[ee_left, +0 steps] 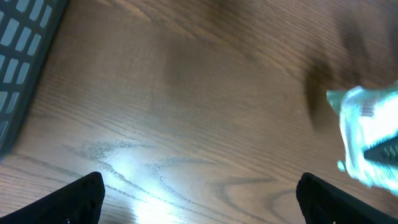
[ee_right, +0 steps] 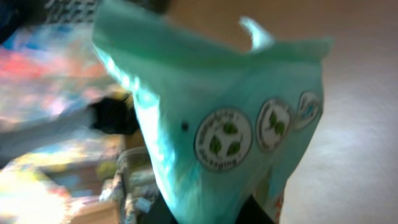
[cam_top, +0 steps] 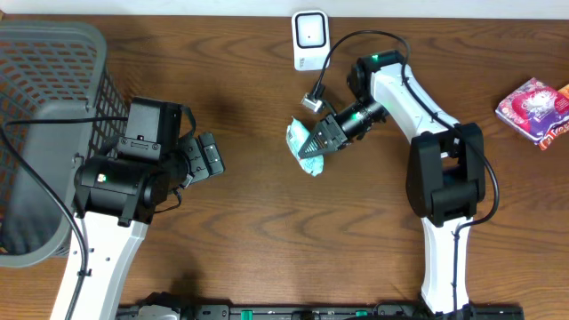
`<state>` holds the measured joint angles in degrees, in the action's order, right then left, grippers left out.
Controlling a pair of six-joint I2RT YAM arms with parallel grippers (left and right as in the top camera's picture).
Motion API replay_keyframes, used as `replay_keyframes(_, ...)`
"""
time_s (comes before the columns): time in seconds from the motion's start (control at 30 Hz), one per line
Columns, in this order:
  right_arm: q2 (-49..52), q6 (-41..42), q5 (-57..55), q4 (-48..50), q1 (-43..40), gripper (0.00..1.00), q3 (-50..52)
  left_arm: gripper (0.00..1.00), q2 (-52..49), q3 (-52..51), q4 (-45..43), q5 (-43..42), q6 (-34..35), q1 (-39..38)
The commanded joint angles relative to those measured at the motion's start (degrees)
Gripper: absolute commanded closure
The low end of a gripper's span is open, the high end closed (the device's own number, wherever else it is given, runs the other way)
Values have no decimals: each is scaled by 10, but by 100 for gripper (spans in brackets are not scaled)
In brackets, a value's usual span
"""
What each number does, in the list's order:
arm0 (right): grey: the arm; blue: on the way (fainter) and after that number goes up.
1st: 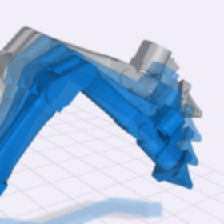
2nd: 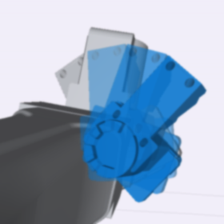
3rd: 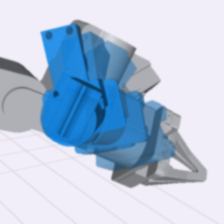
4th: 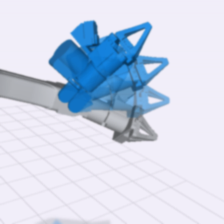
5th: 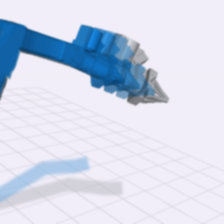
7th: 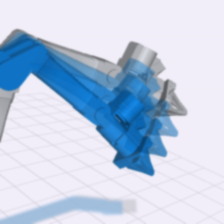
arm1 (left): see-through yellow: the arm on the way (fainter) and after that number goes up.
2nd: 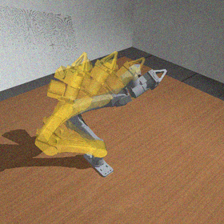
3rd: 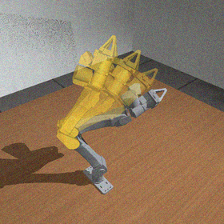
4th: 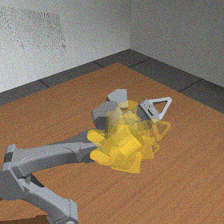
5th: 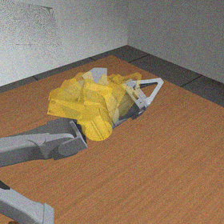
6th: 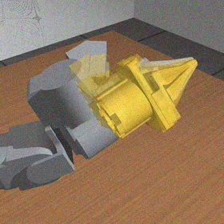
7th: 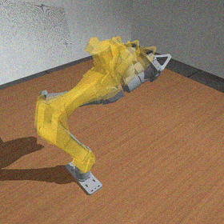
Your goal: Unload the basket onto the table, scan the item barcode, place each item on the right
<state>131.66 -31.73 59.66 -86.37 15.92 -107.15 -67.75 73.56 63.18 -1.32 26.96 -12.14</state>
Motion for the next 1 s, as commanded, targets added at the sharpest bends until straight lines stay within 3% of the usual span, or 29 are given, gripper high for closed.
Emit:
replay_keyframes(0.0,-23,274,-212,64,-3,99,-16,2,-1,-3,2,5,-3,2)
replay_keyframes(0.07,-24,390,-392,97,7,99,-17,2,-1,-3,2,5,-3,2)
replay_keyframes(0.13,-24,449,-515,106,22,99,-17,2,-1,-3,2,5,-3,2)
replay_keyframes(0.33,-24,457,-595,142,75,96,-17,3,-1,-3,2,5,-3,2)
replay_keyframes(0.43,-24,460,-656,160,106,78,-17,2,-1,-3,2,5,-3,2)
replay_keyframes(0.53,-24,477,-717,172,137,48,-16,2,-1,-3,2,5,-3,2)
replay_keyframes(0.63,-24,477,-722,188,160,37,-17,2,-1,-3,2,5,-3,2)
replay_keyframes(0.97,-30,480,-666,145,159,38,-77,2,-1,-3,2,5,-3,2)
